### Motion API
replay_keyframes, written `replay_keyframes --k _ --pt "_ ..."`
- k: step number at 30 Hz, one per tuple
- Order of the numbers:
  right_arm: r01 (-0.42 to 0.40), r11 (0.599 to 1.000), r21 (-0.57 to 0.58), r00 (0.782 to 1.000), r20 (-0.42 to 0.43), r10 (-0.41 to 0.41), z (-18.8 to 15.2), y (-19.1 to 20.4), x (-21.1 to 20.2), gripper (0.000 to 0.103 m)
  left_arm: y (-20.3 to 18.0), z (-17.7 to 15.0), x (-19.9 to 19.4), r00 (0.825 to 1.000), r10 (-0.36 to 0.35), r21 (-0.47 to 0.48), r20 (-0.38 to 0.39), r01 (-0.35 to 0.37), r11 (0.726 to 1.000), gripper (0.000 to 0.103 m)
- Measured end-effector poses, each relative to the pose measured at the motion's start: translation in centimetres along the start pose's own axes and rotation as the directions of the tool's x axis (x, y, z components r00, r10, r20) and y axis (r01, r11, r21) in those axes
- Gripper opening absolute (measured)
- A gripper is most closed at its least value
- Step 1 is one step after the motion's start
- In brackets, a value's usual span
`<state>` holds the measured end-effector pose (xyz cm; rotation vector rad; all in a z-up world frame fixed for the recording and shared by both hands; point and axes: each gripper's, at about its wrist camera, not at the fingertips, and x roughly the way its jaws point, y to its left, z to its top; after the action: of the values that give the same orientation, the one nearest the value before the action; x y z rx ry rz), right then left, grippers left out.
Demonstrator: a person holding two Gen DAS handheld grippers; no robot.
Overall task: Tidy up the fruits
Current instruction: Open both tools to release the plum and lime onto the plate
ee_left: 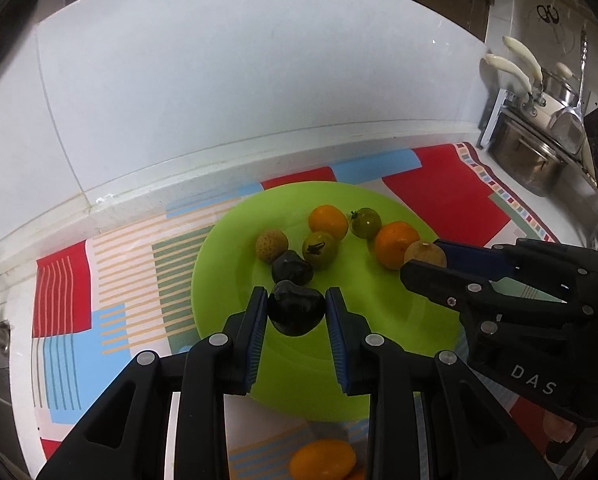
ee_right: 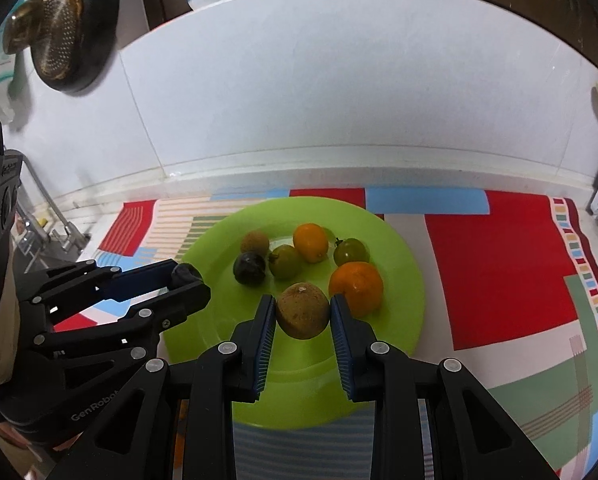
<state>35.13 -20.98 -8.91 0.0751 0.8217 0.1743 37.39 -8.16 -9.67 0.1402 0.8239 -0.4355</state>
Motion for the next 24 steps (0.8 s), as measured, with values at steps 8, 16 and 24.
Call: replay_keyframes --k 8,16,24 --pt "0.005 1.0 0.026 1.0 -0.015 -0.004 0.0 -0.6 0.6 0.034 0.3 0.1 -0.3 1.0 0.029 0.004 0.011 -0.029 1.0 0.057" --pt "0.03 0.999 0.014 0.999 0.026 -0.03 -0.3 -0.2 -1.7 0.039 0.4 0.2 -2.8 0.995 0.079 -0.006 0.059 -0.079 0.997 0.076" --pt "0.051 0.999 0.017 0.996 0.074 -0.052 -0.8 0.4 -4.8 0.048 0.3 -0.2 -6.6 0.985 0.125 -0.025 0.118 -0.123 0.992 0.098"
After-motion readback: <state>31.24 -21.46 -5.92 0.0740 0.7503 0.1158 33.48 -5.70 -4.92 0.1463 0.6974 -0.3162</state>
